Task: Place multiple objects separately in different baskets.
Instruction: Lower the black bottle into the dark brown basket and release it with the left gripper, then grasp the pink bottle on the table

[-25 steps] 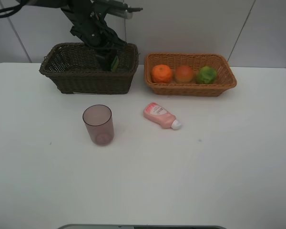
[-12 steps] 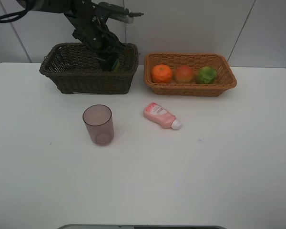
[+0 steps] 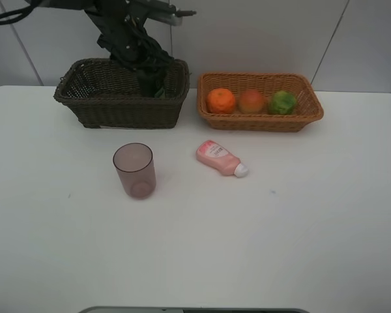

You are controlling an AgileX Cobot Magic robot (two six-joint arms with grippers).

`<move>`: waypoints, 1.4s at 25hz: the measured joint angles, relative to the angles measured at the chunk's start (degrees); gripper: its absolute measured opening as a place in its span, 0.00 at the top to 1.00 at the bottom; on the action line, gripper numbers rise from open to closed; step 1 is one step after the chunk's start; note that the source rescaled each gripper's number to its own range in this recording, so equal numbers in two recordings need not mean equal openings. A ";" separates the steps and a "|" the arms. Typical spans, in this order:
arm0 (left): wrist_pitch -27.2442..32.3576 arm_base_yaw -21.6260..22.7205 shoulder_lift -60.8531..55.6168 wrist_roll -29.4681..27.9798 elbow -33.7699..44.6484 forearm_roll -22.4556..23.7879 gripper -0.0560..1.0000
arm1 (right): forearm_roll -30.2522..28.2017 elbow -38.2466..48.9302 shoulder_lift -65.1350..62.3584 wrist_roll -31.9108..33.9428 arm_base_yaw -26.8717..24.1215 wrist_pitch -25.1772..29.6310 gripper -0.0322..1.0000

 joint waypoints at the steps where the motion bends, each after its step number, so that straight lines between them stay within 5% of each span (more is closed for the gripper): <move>1: 1.30 0.00 -0.46 0.13 -0.84 0.00 0.16 | 0.00 0.00 0.00 0.00 0.00 0.00 0.37; 7: 11.83 -0.98 -3.25 7.28 -8.43 -0.81 0.16 | 0.00 0.00 0.00 0.00 0.00 0.00 0.37; 18: 24.87 -9.78 -3.69 42.24 -12.01 -7.91 0.16 | 0.00 0.00 0.00 0.00 0.00 0.00 0.37; 25: 27.71 -14.77 -3.69 59.01 -12.01 -8.23 0.16 | 0.00 0.00 0.00 0.00 0.00 0.00 0.37; 31: 30.00 -17.65 -0.97 80.27 -12.03 -8.32 0.16 | 0.00 0.00 0.00 0.00 0.00 0.00 0.37; 35: 33.17 -19.28 1.45 87.45 -12.03 -8.32 0.16 | 0.00 0.00 0.00 0.00 0.00 0.00 0.37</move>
